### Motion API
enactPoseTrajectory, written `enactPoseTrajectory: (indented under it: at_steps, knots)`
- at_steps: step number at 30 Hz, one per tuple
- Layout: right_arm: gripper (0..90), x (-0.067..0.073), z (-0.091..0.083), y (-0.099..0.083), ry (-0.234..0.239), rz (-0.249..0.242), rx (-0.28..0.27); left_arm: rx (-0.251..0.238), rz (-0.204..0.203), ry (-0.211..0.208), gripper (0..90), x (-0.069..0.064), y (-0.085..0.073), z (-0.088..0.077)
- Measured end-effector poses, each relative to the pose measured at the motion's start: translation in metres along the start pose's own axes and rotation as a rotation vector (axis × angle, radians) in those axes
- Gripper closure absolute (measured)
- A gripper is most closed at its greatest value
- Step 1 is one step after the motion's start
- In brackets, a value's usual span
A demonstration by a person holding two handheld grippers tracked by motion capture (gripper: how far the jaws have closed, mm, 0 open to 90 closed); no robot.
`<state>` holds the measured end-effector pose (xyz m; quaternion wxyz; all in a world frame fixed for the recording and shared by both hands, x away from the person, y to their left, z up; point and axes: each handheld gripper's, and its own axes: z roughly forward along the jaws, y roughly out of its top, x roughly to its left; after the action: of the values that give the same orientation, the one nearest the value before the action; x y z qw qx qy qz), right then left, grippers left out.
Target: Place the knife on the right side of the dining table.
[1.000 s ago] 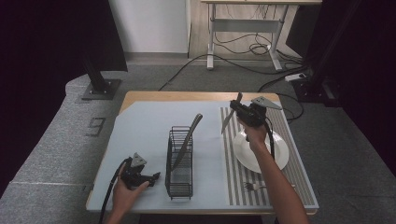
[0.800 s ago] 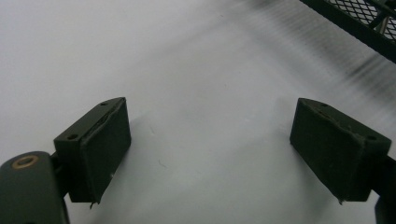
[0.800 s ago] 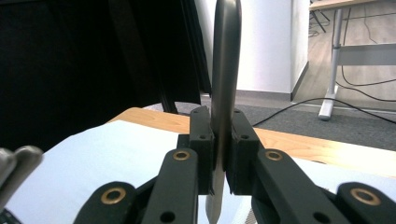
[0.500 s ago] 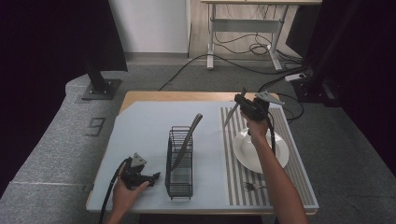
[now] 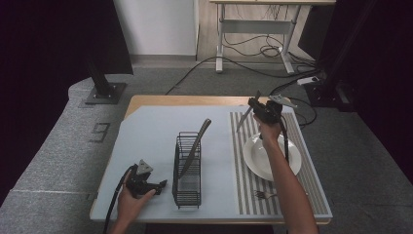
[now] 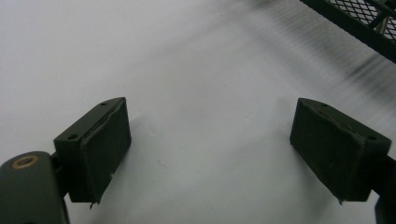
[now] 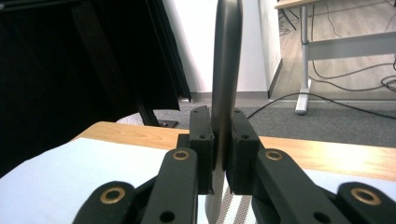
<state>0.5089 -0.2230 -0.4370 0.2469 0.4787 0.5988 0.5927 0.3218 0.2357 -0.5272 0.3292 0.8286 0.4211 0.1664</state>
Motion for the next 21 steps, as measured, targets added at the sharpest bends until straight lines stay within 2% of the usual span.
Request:
enactPoseTrajectory:
  at_steps: [11, 21]
  knots:
    - [78.8, -0.025, -0.009, -0.004, -0.079, 0.029, 0.025, 0.0, 0.0, 0.001, 11.8, 0.0, 0.0, 0.0]
    - [75.8, -0.043, -0.011, -0.008, -0.122, 0.047, 0.045, 0.0, 0.001, 0.001, 11.8, 0.0, 0.0, 0.0]
